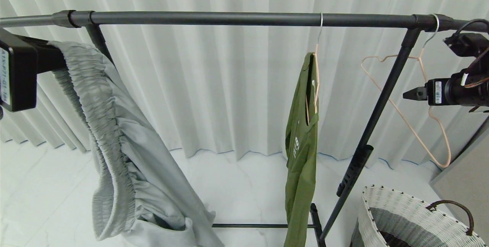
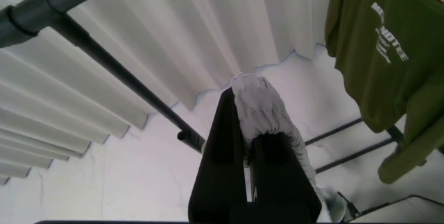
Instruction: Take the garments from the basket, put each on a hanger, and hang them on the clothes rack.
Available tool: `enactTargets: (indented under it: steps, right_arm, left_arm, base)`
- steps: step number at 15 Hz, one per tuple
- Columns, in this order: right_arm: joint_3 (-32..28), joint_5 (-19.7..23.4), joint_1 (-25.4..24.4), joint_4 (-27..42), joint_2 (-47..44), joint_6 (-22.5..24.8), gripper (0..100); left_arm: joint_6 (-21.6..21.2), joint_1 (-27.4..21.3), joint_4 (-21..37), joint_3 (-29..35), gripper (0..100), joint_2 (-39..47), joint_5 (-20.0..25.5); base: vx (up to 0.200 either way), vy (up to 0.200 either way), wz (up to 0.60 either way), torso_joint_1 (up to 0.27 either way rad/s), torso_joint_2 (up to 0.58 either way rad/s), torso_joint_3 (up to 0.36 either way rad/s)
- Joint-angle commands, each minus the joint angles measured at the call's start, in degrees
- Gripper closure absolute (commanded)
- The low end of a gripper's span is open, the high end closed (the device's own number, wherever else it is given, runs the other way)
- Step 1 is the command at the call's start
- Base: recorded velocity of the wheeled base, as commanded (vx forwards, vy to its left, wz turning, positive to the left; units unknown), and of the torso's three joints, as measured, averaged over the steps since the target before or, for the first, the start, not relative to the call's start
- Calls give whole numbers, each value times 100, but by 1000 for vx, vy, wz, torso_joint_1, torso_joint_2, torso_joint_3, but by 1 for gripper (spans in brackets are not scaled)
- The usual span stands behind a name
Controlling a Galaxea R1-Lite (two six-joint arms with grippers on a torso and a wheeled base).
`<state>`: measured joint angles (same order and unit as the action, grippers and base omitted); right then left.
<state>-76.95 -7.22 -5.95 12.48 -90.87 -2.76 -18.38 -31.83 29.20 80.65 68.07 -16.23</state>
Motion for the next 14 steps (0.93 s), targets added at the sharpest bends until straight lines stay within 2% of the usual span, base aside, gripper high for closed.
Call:
enactTargets:
  steps: [1, 7, 8, 14]
  right_arm:
    - [13, 1, -12, 0, -230, -32, 0]
    - [162, -17, -47, -9, -273, -58, 0]
    - [180, -25, -47, -9, -273, -58, 100]
    - [224, 1, -47, -106, -230, -138, 100]
  left_arm:
    - [1, -78, -2, -32, 100, 13, -3]
    - [1, -87, -2, -111, 100, 4, -3]
    - [1, -87, -2, -111, 100, 4, -12]
    - [1, -78, -221, -208, 100, 4, -12]
  base:
    - [0, 0, 0, 0, 0, 0]
    - [0, 0, 0, 0, 0, 0]
    - [0, 0, 0, 0, 0, 0]
    - [0, 0, 0, 0, 0, 0]
